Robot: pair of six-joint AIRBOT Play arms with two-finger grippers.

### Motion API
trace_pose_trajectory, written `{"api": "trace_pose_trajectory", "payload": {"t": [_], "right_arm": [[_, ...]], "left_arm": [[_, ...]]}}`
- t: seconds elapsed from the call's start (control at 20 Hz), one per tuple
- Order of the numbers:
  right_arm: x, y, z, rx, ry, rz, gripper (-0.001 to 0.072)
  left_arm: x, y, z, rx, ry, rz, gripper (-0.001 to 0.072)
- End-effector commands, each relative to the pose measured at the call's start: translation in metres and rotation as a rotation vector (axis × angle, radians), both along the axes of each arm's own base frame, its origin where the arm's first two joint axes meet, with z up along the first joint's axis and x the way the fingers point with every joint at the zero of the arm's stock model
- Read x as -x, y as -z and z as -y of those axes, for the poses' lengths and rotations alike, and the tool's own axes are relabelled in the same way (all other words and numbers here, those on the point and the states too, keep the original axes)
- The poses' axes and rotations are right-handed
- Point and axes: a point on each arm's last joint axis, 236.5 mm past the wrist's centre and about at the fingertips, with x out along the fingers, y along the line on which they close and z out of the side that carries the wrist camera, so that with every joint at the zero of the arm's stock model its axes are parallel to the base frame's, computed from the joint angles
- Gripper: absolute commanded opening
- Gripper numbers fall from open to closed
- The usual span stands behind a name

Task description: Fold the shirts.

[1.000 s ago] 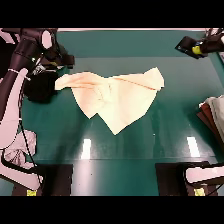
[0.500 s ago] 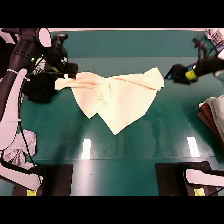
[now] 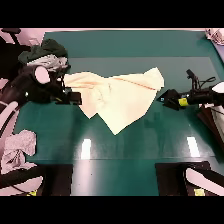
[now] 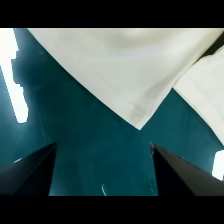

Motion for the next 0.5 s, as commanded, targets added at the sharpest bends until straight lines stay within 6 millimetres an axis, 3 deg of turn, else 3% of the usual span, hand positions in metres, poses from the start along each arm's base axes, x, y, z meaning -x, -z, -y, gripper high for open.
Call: {"api": "trace_pose_trajectory", "payload": {"t": [0.0, 0.25, 0.45], "right_arm": [[0.018, 0.008, -0.008, -0.042, 0.01, -0.017, 0.0605], [0.037, 0.002, -0.014, -0.04, 0.005, 0.009, 0.0606], [0.047, -0.007, -0.02, -0.064, 0.033, 0.054, 0.0605]], "left_arm": [[0.008, 0.016, 0.011, 0.075, -0.034, 0.015, 0.0715], [0.013, 0.042, 0.003, 0.019, -0.007, -0.046, 0.0715], [0.013, 0.055, 0.017, 0.072, -0.009, -0.087, 0.0716]]}}
